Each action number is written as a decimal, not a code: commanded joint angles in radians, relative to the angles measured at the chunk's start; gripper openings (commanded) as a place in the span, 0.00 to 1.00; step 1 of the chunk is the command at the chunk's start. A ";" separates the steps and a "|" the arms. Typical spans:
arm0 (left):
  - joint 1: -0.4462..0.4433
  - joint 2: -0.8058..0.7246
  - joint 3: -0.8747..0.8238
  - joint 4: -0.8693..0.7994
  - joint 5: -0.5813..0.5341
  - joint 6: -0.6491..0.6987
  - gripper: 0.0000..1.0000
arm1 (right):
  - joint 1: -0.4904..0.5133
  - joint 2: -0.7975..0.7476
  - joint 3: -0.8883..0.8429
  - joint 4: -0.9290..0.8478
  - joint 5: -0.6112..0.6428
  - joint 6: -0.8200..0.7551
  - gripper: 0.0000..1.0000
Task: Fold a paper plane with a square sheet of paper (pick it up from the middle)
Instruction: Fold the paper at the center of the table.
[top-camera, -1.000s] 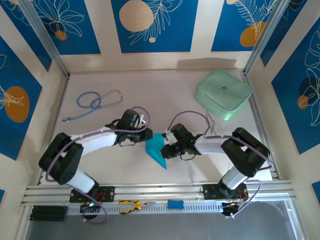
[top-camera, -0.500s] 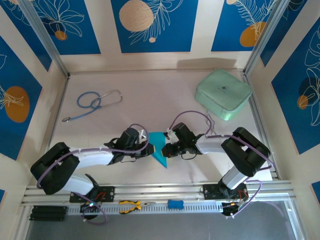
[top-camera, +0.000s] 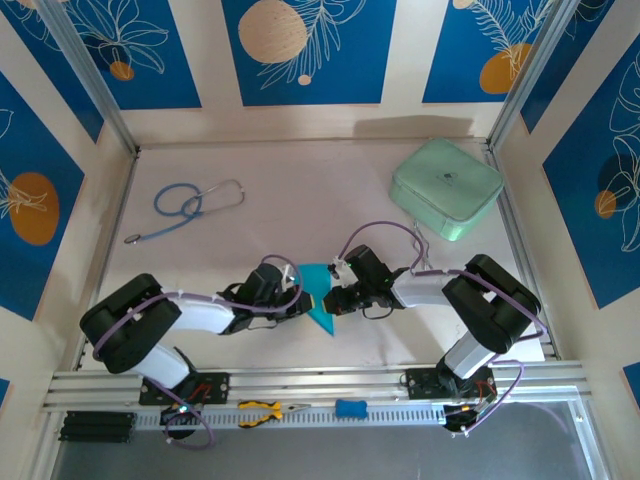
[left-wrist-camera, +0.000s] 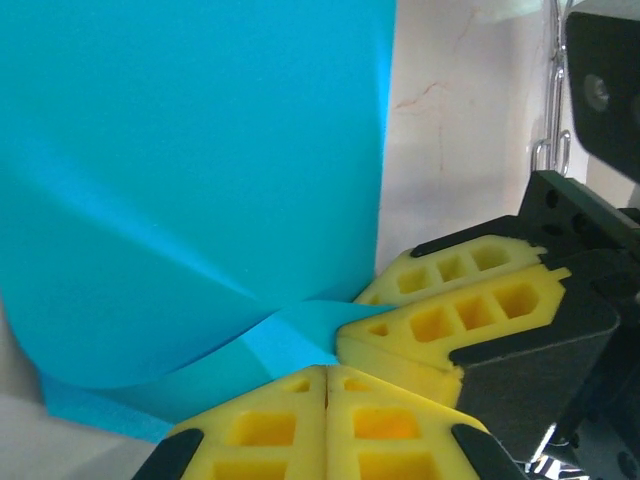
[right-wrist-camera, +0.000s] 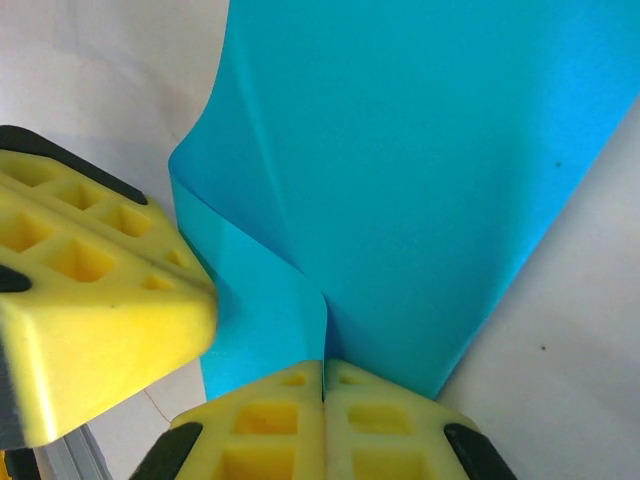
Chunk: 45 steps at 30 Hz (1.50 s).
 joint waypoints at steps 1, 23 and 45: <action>-0.011 -0.018 -0.010 0.015 -0.020 -0.004 0.10 | -0.004 0.018 -0.014 -0.014 -0.009 0.005 0.05; -0.013 0.052 -0.029 0.027 -0.055 -0.009 0.12 | -0.004 0.024 -0.009 -0.018 -0.014 0.003 0.05; -0.013 0.082 -0.031 -0.006 -0.052 -0.006 0.10 | 0.041 -0.256 0.016 -0.155 -0.077 0.145 0.34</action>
